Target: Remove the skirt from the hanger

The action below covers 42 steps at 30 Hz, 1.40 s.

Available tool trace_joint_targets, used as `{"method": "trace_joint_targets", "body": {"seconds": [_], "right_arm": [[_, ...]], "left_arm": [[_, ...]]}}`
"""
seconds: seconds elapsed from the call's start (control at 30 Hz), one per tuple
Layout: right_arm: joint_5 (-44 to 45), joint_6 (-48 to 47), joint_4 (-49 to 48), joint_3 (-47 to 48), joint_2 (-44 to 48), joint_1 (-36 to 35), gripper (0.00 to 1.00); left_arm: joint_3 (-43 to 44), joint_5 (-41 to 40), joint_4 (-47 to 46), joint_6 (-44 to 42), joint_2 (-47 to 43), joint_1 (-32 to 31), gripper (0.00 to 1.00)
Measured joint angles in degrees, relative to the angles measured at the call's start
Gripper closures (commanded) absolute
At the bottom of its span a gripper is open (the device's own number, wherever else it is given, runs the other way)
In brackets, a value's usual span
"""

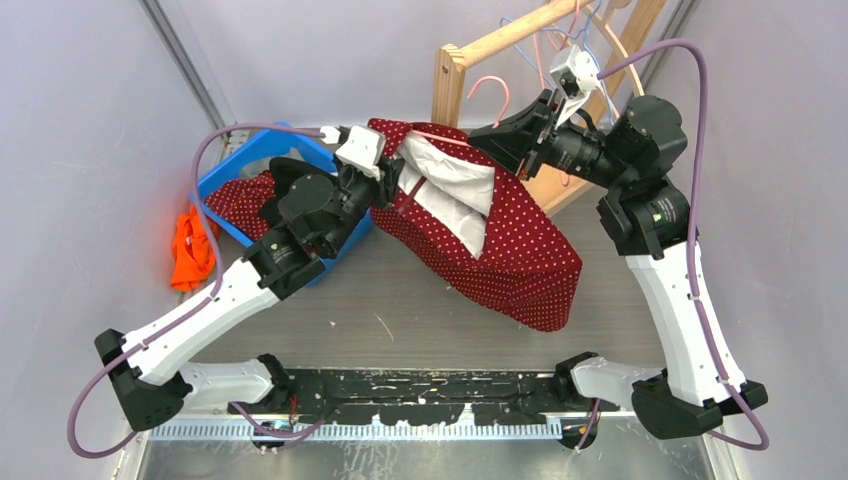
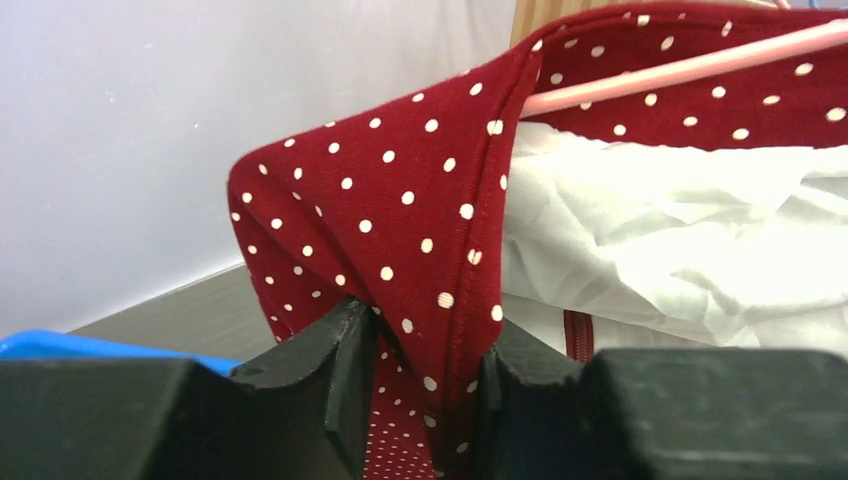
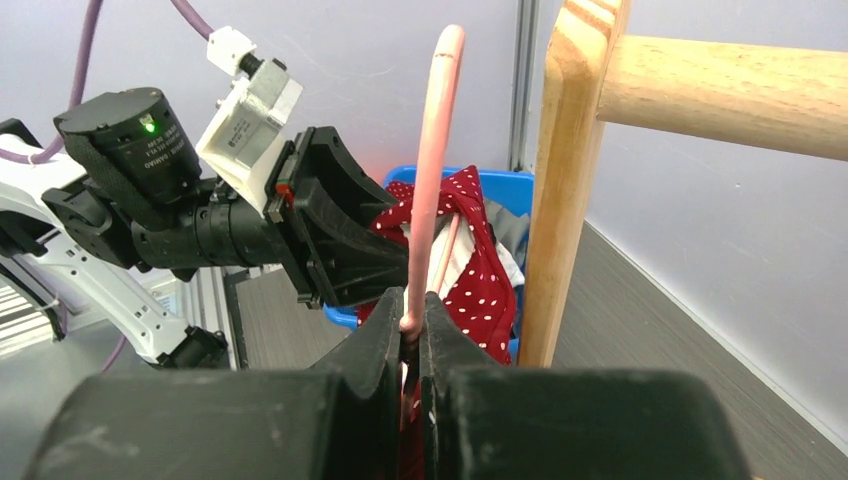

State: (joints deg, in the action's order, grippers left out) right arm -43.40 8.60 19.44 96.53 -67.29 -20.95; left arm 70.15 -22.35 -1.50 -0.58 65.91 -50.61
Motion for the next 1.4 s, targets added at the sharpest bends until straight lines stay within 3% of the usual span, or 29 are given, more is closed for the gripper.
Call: {"method": "trace_joint_targets", "body": {"seconds": [0.37, 0.57, 0.7, 0.83, 1.03, 1.2, 1.4], "right_arm": [[-0.24, -1.40, 3.17, 0.63, -0.26, 0.00, 0.99], [-0.46, -2.95, 4.24, 0.66, -0.22, -0.22, 0.99], [-0.17, -4.76, 5.14, 0.66, 0.22, -0.26, 0.99], [0.92, -5.07, 4.33, 0.22, 1.77, -0.24, 0.99], [2.99, -0.20, -3.69, -4.24, 5.03, -0.26, 0.99], [6.99, 7.19, -16.74, -10.75, 5.73, -0.26, 0.99], [12.48, 15.19, -30.36, -12.28, 2.84, -0.26, 0.99]], "left_arm": [[6.75, -4.55, -0.63, -8.15, 0.20, 2.25, 0.77], [10.88, -1.29, 0.00, -6.14, 2.54, 13.38, 0.78], [15.39, 4.42, 2.47, -2.27, 8.85, 21.92, 0.78], [15.56, 8.17, 4.81, 0.63, 13.49, 24.63, 0.79], [8.09, 13.66, 5.57, 7.30, 11.47, 24.87, 0.80], [2.03, 19.17, 8.26, 12.81, 2.73, 25.27, 0.80], [0.00, 28.33, 8.66, 19.21, -8.59, 25.14, 0.80]]}}
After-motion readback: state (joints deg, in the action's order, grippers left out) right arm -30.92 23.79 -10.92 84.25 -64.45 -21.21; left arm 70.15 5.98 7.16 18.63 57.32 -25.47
